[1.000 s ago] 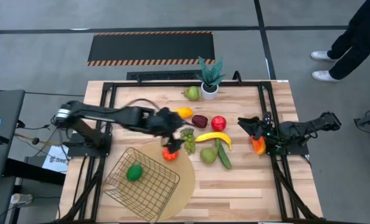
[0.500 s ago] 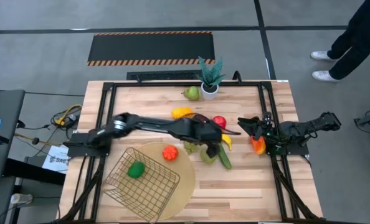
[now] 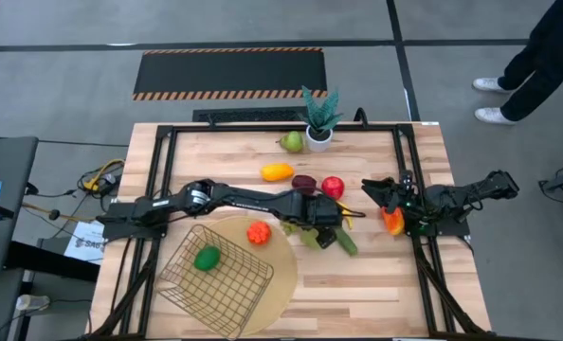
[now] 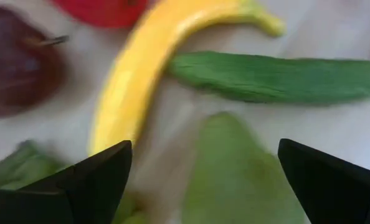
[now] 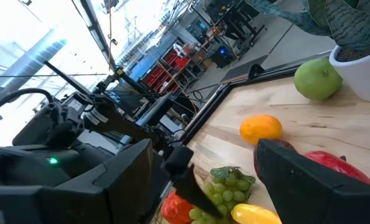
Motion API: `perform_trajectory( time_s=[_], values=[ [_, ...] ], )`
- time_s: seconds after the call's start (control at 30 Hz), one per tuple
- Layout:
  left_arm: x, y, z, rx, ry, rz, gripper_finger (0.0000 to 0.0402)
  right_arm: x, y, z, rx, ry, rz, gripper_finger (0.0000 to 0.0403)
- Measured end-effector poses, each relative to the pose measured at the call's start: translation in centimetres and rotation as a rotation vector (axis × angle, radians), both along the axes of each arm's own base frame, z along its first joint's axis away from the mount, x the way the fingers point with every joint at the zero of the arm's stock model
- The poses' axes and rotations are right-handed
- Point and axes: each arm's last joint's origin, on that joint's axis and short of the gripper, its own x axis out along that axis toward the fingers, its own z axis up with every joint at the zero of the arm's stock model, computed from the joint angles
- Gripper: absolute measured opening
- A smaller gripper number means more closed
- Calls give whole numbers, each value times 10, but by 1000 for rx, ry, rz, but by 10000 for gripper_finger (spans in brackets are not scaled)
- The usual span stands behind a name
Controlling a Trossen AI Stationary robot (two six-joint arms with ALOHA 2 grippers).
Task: Build produce basket
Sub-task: Put the bottom pear into the mesh basket
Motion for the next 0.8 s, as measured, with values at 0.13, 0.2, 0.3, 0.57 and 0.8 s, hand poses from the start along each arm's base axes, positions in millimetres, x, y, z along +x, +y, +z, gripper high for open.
perform_trajectory(
  time_s=[0.13,0.2,0.3,0.57,0.8],
  values=[
    [2,-3,-1,-59,-20,16,387,0,0,0,0,1,0,311],
    [0,-2,-2,-62,-7,59,387,0,0,0,-1,2,0,311],
    [-3,-1,-3,-58,24,59,387,0,0,0,-2,3,-1,311],
    [1,-13,-31,-90,80,40,386,0,0,0,-2,3,0,311],
    [3,-14,-35,-76,72,52,369,0,0,0,-2,5,3,311]
  ],
)
